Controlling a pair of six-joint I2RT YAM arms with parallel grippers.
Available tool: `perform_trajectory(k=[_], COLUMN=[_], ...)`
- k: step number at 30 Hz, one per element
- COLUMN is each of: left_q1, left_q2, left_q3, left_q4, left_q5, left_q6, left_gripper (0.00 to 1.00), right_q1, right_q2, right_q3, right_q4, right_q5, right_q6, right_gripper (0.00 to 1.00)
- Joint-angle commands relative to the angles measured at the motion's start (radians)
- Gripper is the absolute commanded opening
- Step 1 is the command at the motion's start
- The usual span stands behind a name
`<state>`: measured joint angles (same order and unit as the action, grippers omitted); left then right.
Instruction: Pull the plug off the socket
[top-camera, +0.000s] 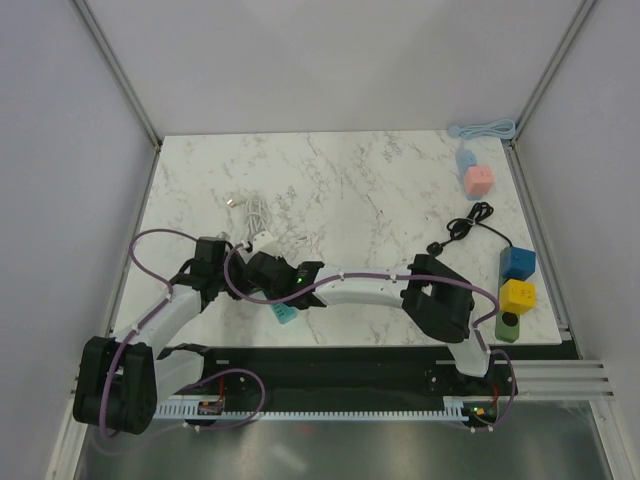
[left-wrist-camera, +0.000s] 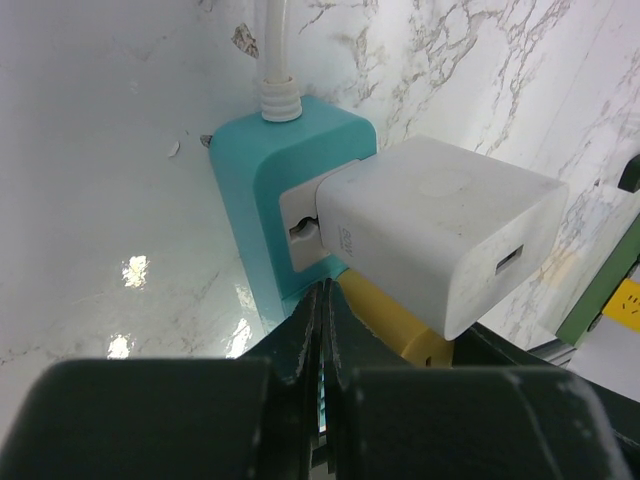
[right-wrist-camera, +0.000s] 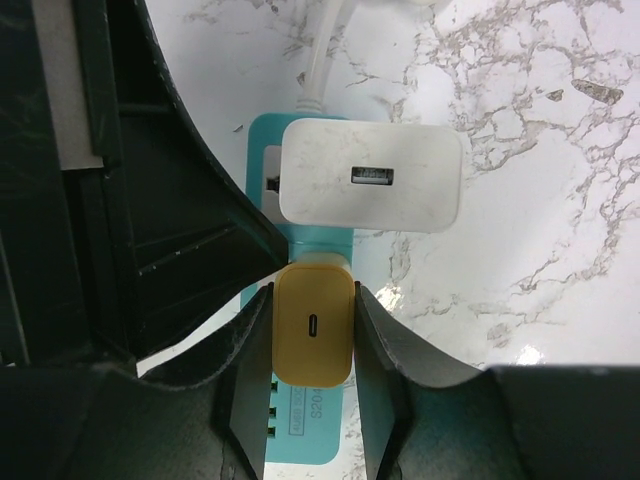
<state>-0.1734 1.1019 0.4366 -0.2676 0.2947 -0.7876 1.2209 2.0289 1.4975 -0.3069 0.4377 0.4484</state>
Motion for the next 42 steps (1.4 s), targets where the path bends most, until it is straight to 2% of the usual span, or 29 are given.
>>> perform_trajectory(k=[1, 7, 20, 25, 29, 32, 34, 37, 38, 39, 42], left_q1=[0.006, 0.006, 0.006, 0.006, 0.006, 0.006, 0.006, 0.006, 0.006, 0.005, 0.006], left_q2=[0.053, 0.059, 0.065, 0.059, 0.032, -0.013, -0.043, -0.108, -0.126, -0.152, -0.2], left_q3=[-0.041, -0.038, -0.035, -0.027, -0.003, 0.013, 0.022, 0.027, 0.025, 0.021, 0.022], left_q4=[-0.114, -0.125, -0.131, -0.131, -0.133, -0.134, -0.134, -0.139, -0.139, -0.14, -0.142], left_q5=[-0.167, -0.175, -0.18, -0.163, -0.129, -0.089, -0.062, -0.029, -0.025, -0.013, 0.039], left_q6=[0.028, 0.03, 0.03, 0.036, 0.056, 0.073, 0.091, 0.105, 0.099, 0.093, 0.061], left_gripper=[0.02, 0.02, 0.02, 0.02, 0.02, 0.02, 0.02, 0.02, 0.03, 0.08, 0.18], right_q1=[0.015, 0.02, 0.026, 0.022, -0.01, -0.082, -0.18, -0.387, -0.444, -0.549, -0.688], right_q2=[-0.007, -0.042, -0.059, -0.131, -0.254, -0.358, -0.409, -0.482, -0.495, -0.493, -0.441], right_q3=[0.067, 0.063, 0.112, 0.032, -0.08, -0.213, -0.325, -0.445, -0.468, -0.506, -0.516], right_q4=[0.0, -0.001, -0.001, -0.005, 0.018, 0.089, 0.162, 0.271, 0.3, 0.351, 0.454], right_q5=[0.064, 0.122, 0.114, 0.173, 0.151, 0.079, 0.023, -0.204, -0.376, -0.44, -0.629], right_q6=[0.033, 0.059, 0.032, 0.019, 0.003, -0.028, -0.036, -0.01, 0.007, 0.035, 0.056], right_gripper=[0.0, 0.0, 0.0, 0.0, 0.0, 0.0, 0.0, 0.0, 0.0, 0.0, 0.0])
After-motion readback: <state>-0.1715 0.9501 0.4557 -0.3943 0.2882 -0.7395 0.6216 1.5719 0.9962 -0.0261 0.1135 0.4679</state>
